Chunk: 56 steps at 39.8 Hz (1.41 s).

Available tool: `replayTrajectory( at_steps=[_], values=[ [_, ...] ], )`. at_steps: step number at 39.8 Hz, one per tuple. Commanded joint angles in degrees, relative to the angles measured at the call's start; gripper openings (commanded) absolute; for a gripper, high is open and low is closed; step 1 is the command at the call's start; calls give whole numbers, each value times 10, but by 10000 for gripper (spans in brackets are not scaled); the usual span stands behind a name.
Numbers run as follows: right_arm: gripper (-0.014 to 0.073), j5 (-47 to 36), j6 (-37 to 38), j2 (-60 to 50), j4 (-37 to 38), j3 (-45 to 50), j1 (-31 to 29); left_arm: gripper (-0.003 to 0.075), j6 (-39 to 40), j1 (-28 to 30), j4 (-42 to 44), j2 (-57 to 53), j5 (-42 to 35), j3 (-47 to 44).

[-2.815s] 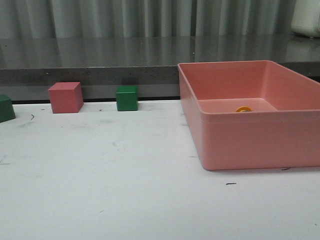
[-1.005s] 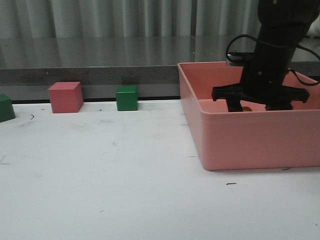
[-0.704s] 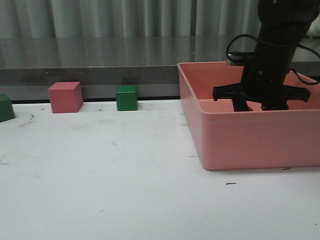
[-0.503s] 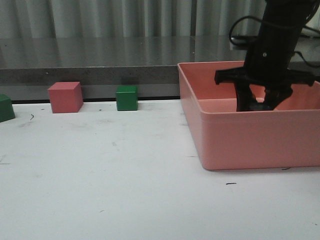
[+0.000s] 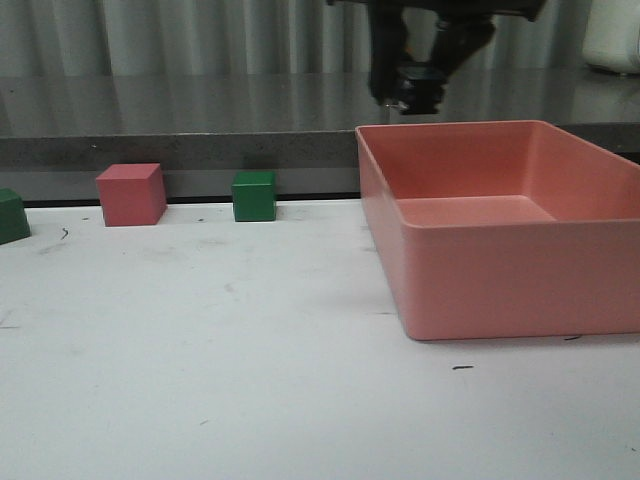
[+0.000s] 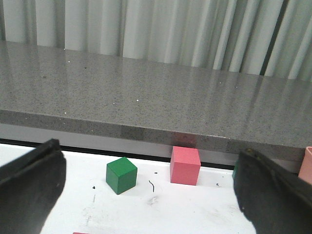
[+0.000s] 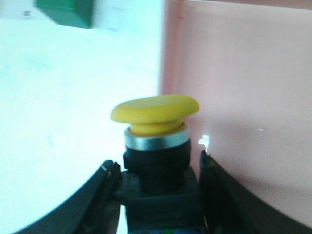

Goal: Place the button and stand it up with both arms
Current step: 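Lift the button out of the bin and carry it toward the left gripper, then lower the button onto the table and open the right gripper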

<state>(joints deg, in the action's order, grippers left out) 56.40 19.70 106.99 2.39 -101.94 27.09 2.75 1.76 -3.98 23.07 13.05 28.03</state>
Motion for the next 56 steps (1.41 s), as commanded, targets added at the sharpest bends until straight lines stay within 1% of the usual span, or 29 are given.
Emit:
replayTrajectory(
  at_steps=[1,9,14,18,22,28,35,46,56],
  values=[
    [295,-24,0,-26,-6,-36,43,671,1,-4,-1,8,-48,21],
    [295,-46,0,17,-80,-65,124,671,1,-4,-1,8,-48,21],
    [295,-44,0,62,-85,-100,169,671,1,-4,-1,8,-48,21],
    [295,-45,11,98,-85,-127,186,671,1,-4,-1,8,-48,21],
    [295,-39,45,133,-84,-149,187,671,1,-4,-1,8,-48,21],
    [295,-30,118,171,-63,-151,173,671,1,-4,-1,8,-48,21],
    [295,-36,167,205,-41,-151,165,671,1,-4,-1,8,-48,21],
    [295,-32,181,236,-38,-151,165,671,1,-4,-1,8,-48,21],
    [305,-36,181,239,-28,-151,165,671,1,-4,-1,8,-47,21]
  ],
)
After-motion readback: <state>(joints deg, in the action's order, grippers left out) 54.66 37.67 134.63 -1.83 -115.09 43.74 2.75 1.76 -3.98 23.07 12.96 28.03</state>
